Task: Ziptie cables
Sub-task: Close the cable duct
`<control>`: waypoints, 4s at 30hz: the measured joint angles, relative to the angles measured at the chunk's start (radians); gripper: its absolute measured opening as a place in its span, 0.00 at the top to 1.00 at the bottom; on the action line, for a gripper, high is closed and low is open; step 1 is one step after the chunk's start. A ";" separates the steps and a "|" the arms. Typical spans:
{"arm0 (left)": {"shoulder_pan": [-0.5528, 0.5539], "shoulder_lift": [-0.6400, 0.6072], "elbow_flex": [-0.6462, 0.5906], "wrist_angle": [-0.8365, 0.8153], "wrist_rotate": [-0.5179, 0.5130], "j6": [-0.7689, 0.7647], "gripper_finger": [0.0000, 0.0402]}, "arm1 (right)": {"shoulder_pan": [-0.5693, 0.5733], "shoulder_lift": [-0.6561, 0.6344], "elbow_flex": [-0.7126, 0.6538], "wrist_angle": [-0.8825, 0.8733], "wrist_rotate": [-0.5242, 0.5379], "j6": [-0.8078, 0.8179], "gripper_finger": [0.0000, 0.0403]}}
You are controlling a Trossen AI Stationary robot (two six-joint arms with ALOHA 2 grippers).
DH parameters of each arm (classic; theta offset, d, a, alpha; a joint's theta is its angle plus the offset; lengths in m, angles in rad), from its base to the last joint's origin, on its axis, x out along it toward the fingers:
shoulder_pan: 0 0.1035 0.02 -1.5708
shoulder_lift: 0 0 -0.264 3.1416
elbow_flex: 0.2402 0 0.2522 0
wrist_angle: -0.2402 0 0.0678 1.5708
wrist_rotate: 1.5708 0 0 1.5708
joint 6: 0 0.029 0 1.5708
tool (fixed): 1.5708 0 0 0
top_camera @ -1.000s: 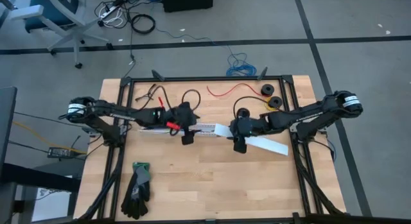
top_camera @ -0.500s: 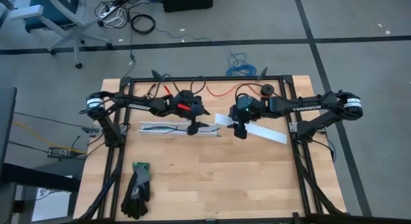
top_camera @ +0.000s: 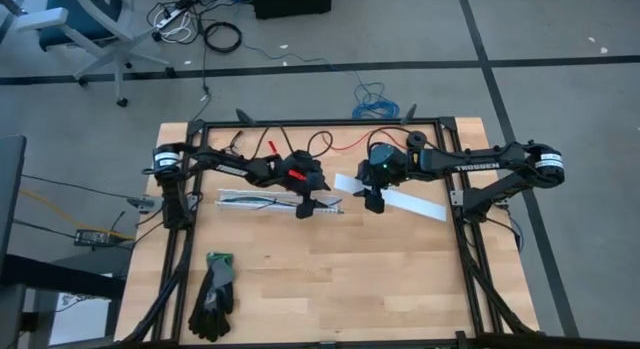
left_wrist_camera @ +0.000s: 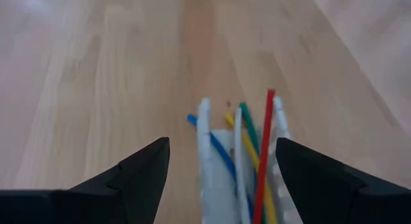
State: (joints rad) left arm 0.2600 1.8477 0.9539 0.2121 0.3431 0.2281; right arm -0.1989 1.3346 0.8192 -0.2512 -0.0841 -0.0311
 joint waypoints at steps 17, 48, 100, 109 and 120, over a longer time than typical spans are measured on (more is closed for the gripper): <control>-0.041 0.006 0.000 0.031 -0.057 -0.081 0.27 | -0.001 0.000 0.000 0.001 0.005 -0.026 0.44; -0.090 0.080 -0.001 0.092 -0.157 -0.104 0.27 | -0.007 0.000 0.000 0.000 0.005 -0.025 0.44; -0.091 0.079 0.000 0.109 -0.155 -0.098 0.44 | 0.047 0.222 0.000 0.044 -0.058 -0.015 0.44; -0.091 0.079 0.000 0.110 -0.156 -0.098 0.44 | 0.050 0.222 0.000 0.047 -0.043 -0.018 0.42; -0.091 0.079 0.000 0.110 -0.157 -0.098 0.44 | 0.061 0.222 0.000 0.022 -0.046 -0.099 0.40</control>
State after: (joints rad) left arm 0.1692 1.9270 0.9535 0.3222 0.1864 0.1299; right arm -0.1375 1.5570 0.8188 -0.2288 -0.1303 -0.1298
